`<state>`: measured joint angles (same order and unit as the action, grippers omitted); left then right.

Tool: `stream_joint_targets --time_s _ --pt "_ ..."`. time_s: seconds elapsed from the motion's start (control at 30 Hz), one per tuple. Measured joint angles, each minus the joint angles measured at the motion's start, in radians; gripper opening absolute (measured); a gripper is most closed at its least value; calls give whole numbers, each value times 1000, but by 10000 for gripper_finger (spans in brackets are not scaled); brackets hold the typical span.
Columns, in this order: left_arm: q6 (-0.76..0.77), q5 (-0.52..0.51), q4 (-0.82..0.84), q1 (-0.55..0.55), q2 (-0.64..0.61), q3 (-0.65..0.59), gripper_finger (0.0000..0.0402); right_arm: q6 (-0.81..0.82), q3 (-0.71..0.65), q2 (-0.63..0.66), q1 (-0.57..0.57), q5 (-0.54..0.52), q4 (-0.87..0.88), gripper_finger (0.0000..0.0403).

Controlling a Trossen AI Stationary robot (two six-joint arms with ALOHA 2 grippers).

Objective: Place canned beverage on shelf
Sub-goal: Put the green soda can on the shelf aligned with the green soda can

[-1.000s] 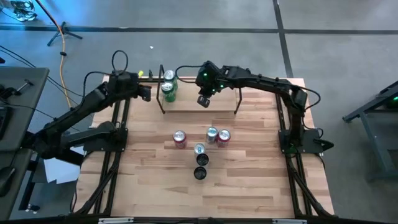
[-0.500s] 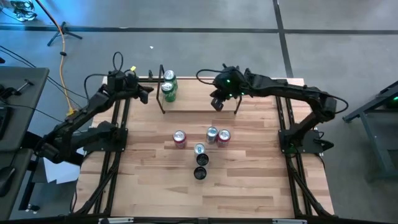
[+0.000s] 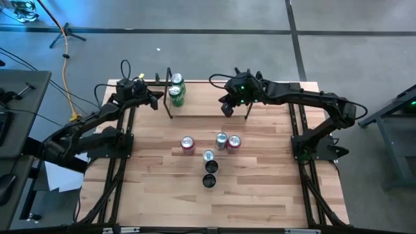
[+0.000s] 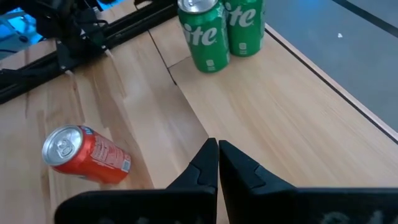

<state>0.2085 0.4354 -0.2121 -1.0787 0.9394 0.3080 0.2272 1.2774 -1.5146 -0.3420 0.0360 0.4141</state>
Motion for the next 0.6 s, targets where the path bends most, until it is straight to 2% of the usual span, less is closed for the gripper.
stream_joint_targets --time_s 0.2,0.6 --pt "25 30 -77 0 94 -1 0 -1 0 0 9 -6 -29 0" --pt "33 105 -145 16 188 0 0 0 0 0 9 -6 -35 0"
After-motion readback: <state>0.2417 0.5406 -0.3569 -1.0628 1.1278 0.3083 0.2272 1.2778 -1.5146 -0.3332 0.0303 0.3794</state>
